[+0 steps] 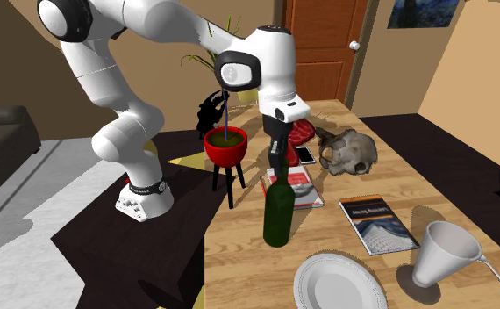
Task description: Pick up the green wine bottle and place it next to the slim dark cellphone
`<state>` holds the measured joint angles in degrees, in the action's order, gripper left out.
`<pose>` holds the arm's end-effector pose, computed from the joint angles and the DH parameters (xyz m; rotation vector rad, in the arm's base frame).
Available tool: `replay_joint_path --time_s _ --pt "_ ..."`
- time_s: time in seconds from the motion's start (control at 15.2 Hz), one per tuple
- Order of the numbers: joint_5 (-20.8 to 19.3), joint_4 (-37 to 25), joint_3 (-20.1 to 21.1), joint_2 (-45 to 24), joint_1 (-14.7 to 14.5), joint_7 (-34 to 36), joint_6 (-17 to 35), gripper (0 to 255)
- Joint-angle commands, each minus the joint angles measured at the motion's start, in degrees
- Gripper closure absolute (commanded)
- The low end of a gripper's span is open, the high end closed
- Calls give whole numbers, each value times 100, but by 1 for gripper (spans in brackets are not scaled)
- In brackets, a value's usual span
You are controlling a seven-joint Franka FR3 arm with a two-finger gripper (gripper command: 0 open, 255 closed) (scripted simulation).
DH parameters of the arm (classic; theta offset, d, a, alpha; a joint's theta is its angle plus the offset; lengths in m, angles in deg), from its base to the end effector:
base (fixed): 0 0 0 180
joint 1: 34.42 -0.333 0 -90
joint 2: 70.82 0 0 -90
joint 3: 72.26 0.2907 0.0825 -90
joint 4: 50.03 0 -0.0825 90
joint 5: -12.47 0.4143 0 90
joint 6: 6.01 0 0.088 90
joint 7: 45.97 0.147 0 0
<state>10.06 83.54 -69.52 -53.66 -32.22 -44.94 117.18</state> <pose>0.5056 0.0013 0.3891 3.0870 0.0171 0.1831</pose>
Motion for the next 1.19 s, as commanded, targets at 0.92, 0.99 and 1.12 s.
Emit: replay_joint_path --time_s 0.92,0.99,1.12 --pt "49 -841 78 274 -56 68 -1122 255" --pt "71 -786 170 340 -109 201 -1137 255" --pt "120 -695 359 455 -216 468 -1170 255"
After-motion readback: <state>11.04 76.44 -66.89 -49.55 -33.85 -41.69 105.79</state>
